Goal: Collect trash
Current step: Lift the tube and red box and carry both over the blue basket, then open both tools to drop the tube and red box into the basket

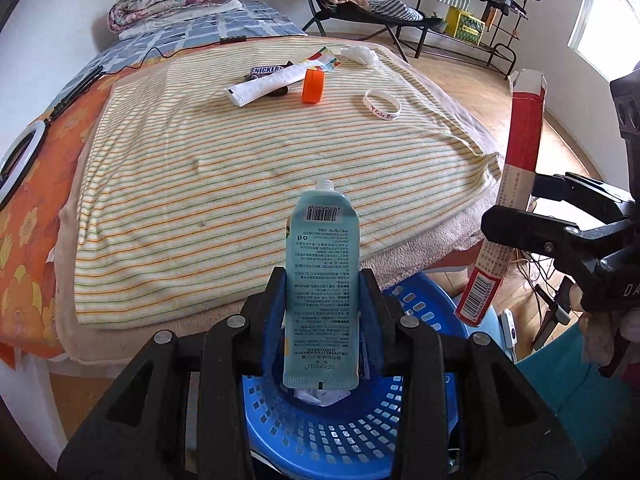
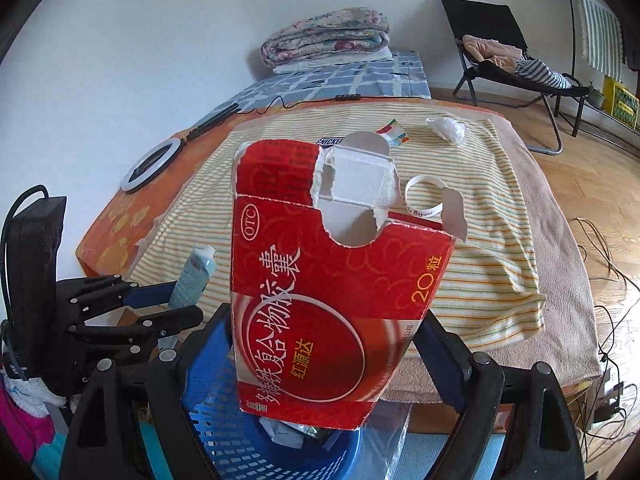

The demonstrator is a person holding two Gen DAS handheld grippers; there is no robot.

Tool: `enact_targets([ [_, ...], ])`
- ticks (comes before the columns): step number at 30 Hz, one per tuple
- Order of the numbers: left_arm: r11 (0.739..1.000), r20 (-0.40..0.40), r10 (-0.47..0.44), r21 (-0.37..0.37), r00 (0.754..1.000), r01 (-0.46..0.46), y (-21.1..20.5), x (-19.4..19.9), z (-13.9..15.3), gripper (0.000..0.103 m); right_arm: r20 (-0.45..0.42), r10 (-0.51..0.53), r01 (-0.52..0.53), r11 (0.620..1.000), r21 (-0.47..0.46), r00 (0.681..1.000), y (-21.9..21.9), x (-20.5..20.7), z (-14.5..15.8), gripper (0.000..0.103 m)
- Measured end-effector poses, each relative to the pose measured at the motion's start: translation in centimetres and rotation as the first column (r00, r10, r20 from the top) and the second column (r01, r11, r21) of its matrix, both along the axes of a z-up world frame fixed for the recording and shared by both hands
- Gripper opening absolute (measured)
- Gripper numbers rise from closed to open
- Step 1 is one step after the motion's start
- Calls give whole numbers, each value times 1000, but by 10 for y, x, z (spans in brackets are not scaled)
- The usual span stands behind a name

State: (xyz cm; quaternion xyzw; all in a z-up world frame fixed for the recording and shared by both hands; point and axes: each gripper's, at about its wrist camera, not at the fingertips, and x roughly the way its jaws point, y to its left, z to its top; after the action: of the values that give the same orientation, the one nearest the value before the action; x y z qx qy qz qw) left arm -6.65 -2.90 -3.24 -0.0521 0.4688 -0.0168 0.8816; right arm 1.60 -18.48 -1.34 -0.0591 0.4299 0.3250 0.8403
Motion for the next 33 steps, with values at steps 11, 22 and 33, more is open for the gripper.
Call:
enact_targets([
  [11,999,-37,41,-10,998,-42,-12,-44,-30,36,-39,63,-65,997,-47,997,-2,-50,-31,89],
  [22,999,-52,49,10,997,-48,-15,-55,-48,36,-64,105,-110,990,-90,992,7,-71,-56,89],
  [33,997,-107,70,33,992,-66,-13,-51,-68,36,-118,116,-133,980,-149,986,14,-71,-82,89],
])
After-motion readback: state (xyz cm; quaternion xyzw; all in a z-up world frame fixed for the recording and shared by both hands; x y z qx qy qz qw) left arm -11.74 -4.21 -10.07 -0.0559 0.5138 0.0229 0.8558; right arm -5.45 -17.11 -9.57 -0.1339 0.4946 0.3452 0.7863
